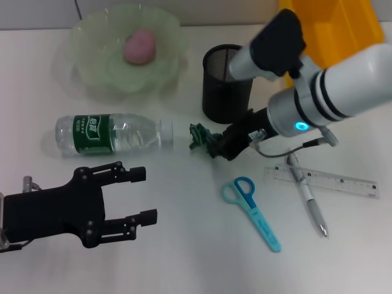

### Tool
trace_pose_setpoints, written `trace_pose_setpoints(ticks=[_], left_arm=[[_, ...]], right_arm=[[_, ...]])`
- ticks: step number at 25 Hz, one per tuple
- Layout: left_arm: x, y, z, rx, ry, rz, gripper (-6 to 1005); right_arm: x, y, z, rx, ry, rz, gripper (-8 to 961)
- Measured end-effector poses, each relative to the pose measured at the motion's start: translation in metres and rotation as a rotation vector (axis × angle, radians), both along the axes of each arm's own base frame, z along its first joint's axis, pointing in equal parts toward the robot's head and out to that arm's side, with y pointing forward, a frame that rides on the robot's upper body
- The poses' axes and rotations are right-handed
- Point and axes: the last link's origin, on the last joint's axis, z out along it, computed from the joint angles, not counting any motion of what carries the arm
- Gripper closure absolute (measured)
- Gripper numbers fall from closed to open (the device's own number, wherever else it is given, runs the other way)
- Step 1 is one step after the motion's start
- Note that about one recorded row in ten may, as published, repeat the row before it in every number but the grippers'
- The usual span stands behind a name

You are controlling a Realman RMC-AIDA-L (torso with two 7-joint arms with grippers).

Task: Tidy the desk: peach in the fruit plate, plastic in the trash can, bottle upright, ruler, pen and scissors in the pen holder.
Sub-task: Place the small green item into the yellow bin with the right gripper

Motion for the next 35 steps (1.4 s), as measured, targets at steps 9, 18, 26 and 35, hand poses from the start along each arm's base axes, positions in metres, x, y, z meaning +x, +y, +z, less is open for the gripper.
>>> trace_pose_setpoints(ticks=[9,18,26,35], left_arm=[[-0.001,0.000,0.002,0.011,-0.002,0.008,246],[-0.002,0.001,0.002,0.018,0.002,0.012,247],[-0.003,0.002,0.001,0.021,0.009,0.014,247],[-0.002,0.002,0.001,0.020,0.009,0.014,247]], right_arm=[[0.023,-0.015,0.037,0.035,0.285,-0.002,835],[0.068,-0.035,0.100,0.306,0.671,0.104,836],[0.119,-0.037,0.149,0.658,0.820,0.039,836],[0.145,-0.022,0.172,0.850,0.772,-0.068,835]])
